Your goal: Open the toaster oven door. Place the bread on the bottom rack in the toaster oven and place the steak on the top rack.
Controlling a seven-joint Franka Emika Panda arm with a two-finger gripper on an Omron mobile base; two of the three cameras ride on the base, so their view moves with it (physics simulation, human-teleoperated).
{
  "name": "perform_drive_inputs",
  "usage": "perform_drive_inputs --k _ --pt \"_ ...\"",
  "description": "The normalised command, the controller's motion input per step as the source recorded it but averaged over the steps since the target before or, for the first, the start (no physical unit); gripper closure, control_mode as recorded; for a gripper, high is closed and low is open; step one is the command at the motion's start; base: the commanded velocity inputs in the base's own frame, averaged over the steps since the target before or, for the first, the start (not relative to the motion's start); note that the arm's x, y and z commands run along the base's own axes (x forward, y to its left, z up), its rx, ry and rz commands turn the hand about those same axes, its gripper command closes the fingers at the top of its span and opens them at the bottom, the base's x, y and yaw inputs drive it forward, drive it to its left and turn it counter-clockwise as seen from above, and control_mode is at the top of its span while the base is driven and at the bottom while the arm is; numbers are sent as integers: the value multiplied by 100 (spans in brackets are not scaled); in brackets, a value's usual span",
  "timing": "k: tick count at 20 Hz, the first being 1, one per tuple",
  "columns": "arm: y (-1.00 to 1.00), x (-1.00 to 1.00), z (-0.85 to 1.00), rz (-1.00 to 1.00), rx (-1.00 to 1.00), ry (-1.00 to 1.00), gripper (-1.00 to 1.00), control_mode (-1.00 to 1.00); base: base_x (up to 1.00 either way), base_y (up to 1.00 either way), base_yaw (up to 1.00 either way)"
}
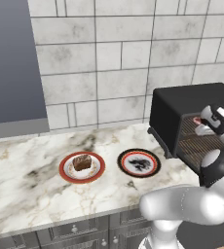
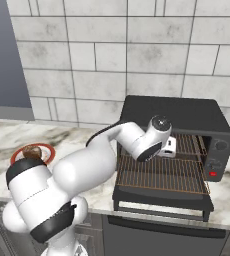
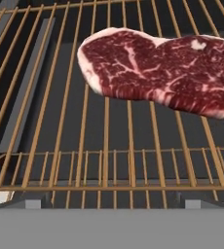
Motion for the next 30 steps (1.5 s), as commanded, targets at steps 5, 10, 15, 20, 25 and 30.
perform_drive_inputs --k 5,10,15,20,25,30 --pt "0 44 13 5 4 -2 -100 -100 0 0 0" --pt "0 33 9 6 2 -5 -100 -100 0 0 0" --pt "0 24 3 5 2 -8 -100 -100 0 0 0" --pt "0 12 7 5 0 -6 -100 -100 0 0 0" --pt "0 -1 17 6 0 -1 -100 -100 0 0 0" --pt "-12 -28 15 5 0 0 -100 -100 0 0 0"
